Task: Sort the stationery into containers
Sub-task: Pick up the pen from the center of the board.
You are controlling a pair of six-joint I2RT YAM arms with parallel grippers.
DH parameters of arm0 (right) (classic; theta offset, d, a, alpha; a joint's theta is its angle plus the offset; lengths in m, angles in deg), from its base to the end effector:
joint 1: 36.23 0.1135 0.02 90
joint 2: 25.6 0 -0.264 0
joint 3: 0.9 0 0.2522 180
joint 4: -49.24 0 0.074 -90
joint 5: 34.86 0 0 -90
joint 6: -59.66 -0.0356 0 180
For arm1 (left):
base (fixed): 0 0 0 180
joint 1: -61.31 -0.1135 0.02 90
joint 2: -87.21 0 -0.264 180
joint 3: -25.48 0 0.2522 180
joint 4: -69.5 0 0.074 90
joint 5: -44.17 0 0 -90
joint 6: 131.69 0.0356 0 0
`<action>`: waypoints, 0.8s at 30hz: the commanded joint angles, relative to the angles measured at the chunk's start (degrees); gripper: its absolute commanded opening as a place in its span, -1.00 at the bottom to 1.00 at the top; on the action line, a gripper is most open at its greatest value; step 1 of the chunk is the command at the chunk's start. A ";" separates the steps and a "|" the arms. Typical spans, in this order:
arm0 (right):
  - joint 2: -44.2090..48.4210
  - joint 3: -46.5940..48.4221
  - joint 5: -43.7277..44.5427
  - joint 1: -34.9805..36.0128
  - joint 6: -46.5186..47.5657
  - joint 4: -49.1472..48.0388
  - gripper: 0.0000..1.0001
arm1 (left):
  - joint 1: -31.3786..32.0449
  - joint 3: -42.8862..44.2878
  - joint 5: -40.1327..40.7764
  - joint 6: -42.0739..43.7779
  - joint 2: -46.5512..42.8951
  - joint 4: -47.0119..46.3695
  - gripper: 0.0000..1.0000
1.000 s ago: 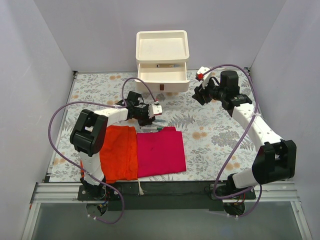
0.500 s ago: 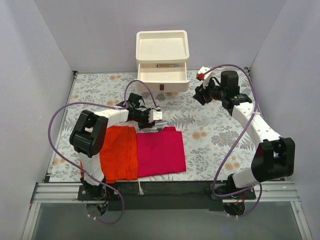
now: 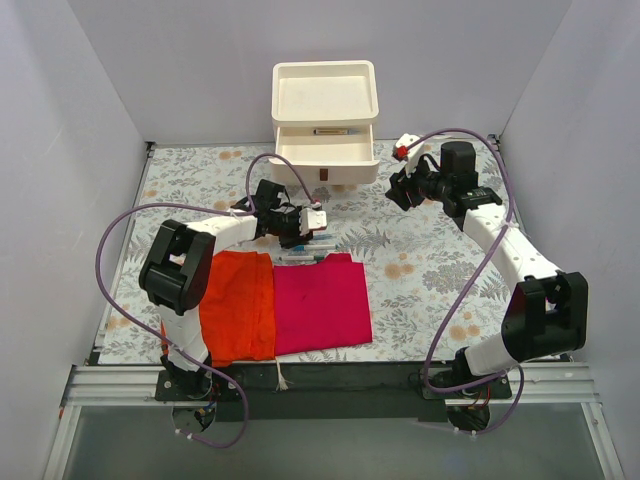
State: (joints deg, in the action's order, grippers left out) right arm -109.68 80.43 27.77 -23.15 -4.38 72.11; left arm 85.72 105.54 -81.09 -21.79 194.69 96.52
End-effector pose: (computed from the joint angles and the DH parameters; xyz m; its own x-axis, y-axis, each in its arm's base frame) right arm 0.3274 0.0929 0.3183 -0.1140 -0.4256 -0.8977 -0.7281 0.6506 -0.2160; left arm 0.3404 -0.1770 0.1653 -0.4776 0.5220 -0.7067 0.8569 0.4543 -0.2436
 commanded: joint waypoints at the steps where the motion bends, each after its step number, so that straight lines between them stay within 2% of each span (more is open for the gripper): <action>1: -0.39 0.02 -1.10 -0.42 -0.55 -2.16 0.14 | 0.21 2.25 -0.68 -1.35 -0.79 -0.95 -0.32; 7: -0.57 -0.16 -0.92 -0.43 -0.73 -2.25 0.14 | 0.21 3.74 2.13 -1.71 2.99 -0.86 -0.31; 17: -0.83 -0.95 -0.66 -0.51 -0.91 -2.16 0.15 | 0.12 10.06 0.91 -4.52 8.88 3.70 -0.30; 22: -1.36 -0.77 -0.66 -0.51 -0.91 -2.16 0.15 | 0.12 11.83 -0.68 -2.68 9.85 9.06 -0.45; 24: -1.53 -0.51 -0.75 -0.60 -0.91 -2.16 0.15 | 0.12 13.75 -1.90 -0.75 10.47 14.30 -0.55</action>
State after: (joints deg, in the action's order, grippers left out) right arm -110.70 79.60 27.77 -23.41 -4.71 71.82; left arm 85.72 116.25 -80.29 -25.20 204.18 100.93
